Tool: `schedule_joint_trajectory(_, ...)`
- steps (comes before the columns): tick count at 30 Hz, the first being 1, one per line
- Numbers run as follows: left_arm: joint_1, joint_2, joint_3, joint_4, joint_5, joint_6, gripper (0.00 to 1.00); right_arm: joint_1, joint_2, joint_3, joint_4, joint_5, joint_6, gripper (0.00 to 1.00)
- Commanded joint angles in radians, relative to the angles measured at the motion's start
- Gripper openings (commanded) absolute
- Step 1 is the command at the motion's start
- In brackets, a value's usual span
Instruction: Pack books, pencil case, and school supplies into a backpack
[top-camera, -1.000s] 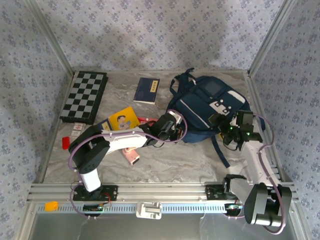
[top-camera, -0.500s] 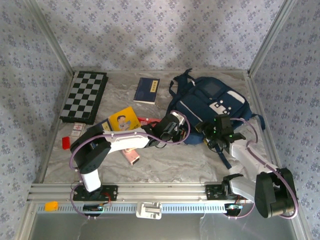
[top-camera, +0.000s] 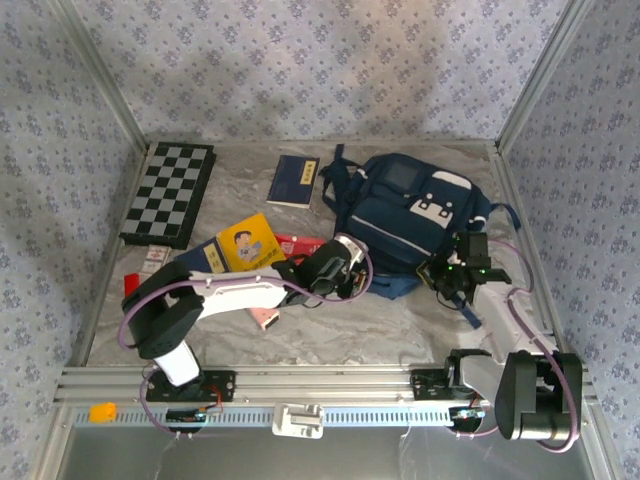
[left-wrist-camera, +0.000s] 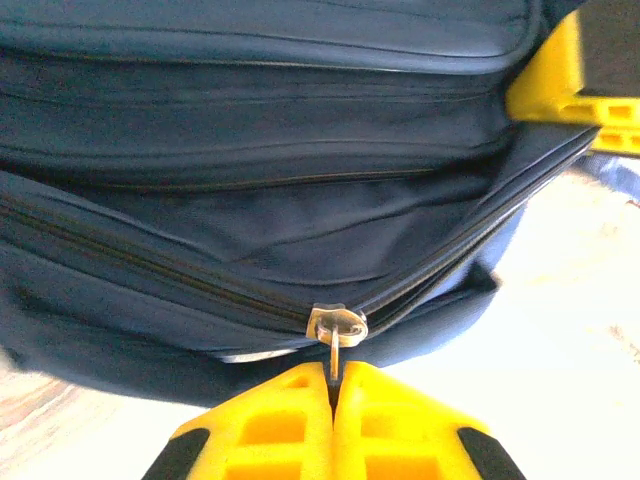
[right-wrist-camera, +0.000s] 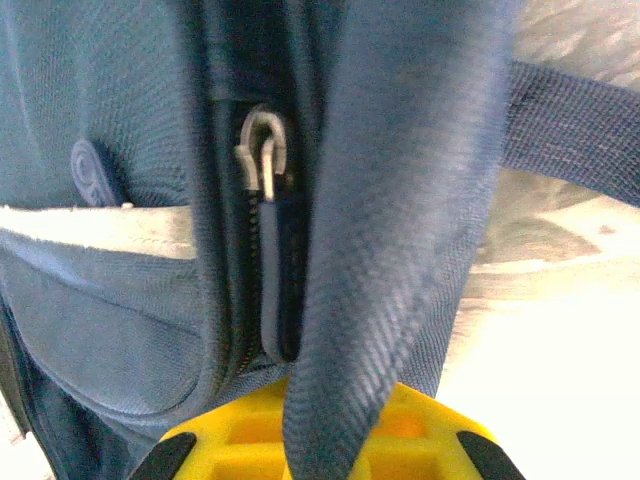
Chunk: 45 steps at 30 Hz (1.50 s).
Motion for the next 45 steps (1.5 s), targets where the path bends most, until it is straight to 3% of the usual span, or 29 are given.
schedule_joint_trajectory(1, 0.062, -0.045, -0.052, -0.043, -0.025, -0.001, 0.0, -0.076, -0.001, 0.04, -0.008, 0.001, -0.168, 0.01)
schedule_joint_trajectory(6, 0.072, -0.036, -0.036, -0.017, 0.025, -0.007, 0.0, -0.086, 0.029, 0.074, -0.037, -0.009, -0.206, 0.08)
schedule_joint_trajectory(8, 0.065, -0.025, -0.019, -0.002, 0.037, -0.016, 0.0, -0.08, 0.014, 0.073, -0.04, -0.018, -0.193, 0.25)
schedule_joint_trajectory(10, 0.052, -0.012, 0.001, 0.002, 0.037, -0.018, 0.0, -0.066, -0.015, 0.077, -0.062, -0.008, -0.177, 0.36)
schedule_joint_trajectory(15, 0.032, 0.016, 0.038, -0.003, 0.018, -0.019, 0.0, 0.004, -0.111, 0.056, -0.159, 0.046, -0.084, 0.78)
schedule_joint_trajectory(20, 0.028, 0.02, 0.04, 0.008, 0.011, -0.024, 0.0, 0.13, -0.157, 0.012, -0.171, 0.082, 0.069, 1.0)
schedule_joint_trajectory(27, 0.023, 0.026, 0.059, -0.001, 0.011, -0.01, 0.0, 0.371, -0.121, -0.01, -0.042, 0.209, 0.258, 1.0)
schedule_joint_trajectory(29, 0.018, 0.026, 0.066, -0.005, 0.011, -0.001, 0.0, 0.383, -0.089, -0.016, 0.018, 0.228, 0.26, 0.99)
schedule_joint_trajectory(32, 0.008, 0.029, 0.074, -0.01, 0.01, 0.011, 0.0, 0.379, -0.026, -0.004, 0.067, 0.253, 0.231, 0.89)
schedule_joint_trajectory(37, -0.019, 0.023, 0.093, -0.033, 0.017, 0.026, 0.0, 0.335, 0.015, 0.007, 0.051, 0.293, 0.147, 0.65)
schedule_joint_trajectory(42, -0.036, -0.015, 0.057, -0.037, 0.021, 0.009, 0.0, 0.198, 0.001, -0.003, 0.005, 0.261, 0.015, 0.28)
schedule_joint_trajectory(45, -0.036, -0.049, 0.012, -0.035, 0.016, 0.002, 0.0, 0.102, -0.027, -0.002, -0.036, 0.211, -0.072, 0.11)
